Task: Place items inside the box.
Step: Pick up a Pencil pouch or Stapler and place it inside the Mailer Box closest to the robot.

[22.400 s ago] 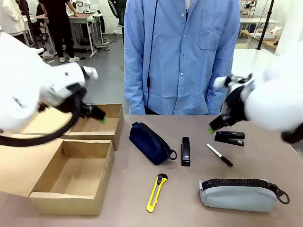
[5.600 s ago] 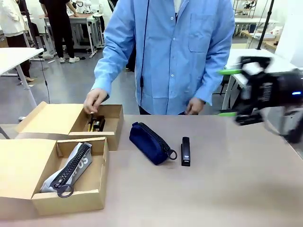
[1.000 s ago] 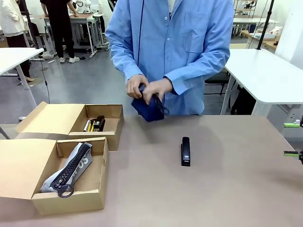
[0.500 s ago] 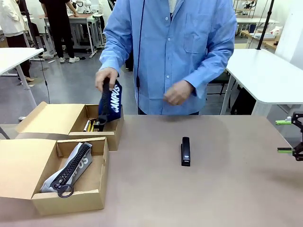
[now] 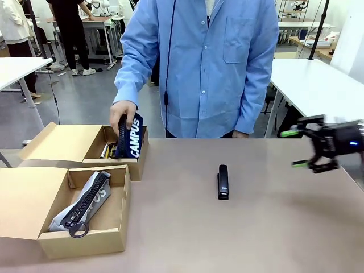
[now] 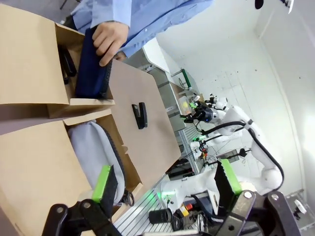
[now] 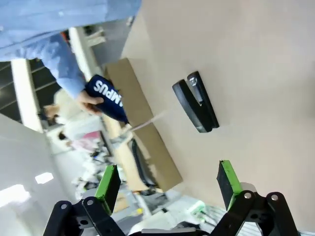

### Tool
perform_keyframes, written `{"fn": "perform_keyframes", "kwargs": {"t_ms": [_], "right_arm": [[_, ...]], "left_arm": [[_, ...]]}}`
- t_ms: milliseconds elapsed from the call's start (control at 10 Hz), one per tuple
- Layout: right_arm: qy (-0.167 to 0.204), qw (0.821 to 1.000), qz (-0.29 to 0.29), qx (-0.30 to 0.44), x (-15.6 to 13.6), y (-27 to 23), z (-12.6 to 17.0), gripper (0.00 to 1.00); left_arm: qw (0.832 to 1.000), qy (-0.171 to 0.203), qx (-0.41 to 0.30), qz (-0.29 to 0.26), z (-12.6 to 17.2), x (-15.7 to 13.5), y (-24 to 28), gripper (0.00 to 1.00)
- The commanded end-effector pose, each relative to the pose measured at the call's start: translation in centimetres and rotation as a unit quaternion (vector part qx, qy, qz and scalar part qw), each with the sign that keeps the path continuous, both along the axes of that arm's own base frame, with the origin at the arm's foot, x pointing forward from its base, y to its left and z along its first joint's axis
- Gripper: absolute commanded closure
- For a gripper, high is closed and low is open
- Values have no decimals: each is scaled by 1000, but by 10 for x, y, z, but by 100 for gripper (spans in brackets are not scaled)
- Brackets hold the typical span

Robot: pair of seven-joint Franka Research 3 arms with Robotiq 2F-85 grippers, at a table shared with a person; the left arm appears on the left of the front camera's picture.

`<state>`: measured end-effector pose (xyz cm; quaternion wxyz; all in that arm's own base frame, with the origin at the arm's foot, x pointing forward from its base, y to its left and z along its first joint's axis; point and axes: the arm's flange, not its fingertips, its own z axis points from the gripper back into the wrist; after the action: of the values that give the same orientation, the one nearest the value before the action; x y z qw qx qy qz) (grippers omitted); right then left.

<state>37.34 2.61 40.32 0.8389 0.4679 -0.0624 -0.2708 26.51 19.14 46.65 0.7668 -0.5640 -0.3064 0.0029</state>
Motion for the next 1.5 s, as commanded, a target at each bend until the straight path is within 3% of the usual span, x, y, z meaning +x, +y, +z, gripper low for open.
{"fn": "perform_keyframes", "kwargs": {"t_ms": [0, 200, 300, 400, 500, 600, 700, 1100, 1400], "right_arm": [[9, 995, 50, -90, -17, 79, 1, 0], [30, 978, 133, -157, -14, 133, -4, 0], [36, 970, 140, -197, -12, 125, -1, 0], [11, 987, 109, -117, -25, 129, -4, 0], [24, 978, 138, -155, -29, 144, -11, 0], [47, 951, 203, -228, -20, 165, -19, 0], [50, 938, 211, -270, -7, 194, -25, 0], [79, 923, 115, -358, 33, 235, -39, 0], [79, 918, 113, -372, 55, 249, -56, 0]], "left_arm": [[1000, -16, -7, 1, 2, 0, -1, 0], [1000, -16, -7, 1, 2, 0, -1, 0], [1000, -16, -7, 1, 2, 0, -1, 0], [1000, -16, -7, 1, 2, 0, -1, 0], [1000, -16, -7, 1, 2, 0, -1, 0], [1000, -16, -7, 1, 2, 0, -1, 0], [1000, -16, -7, 1, 2, 0, -1, 0], [1000, -16, -7, 1, 2, 0, -1, 0], [1000, -16, -7, 1, 2, 0, -1, 0]]}}
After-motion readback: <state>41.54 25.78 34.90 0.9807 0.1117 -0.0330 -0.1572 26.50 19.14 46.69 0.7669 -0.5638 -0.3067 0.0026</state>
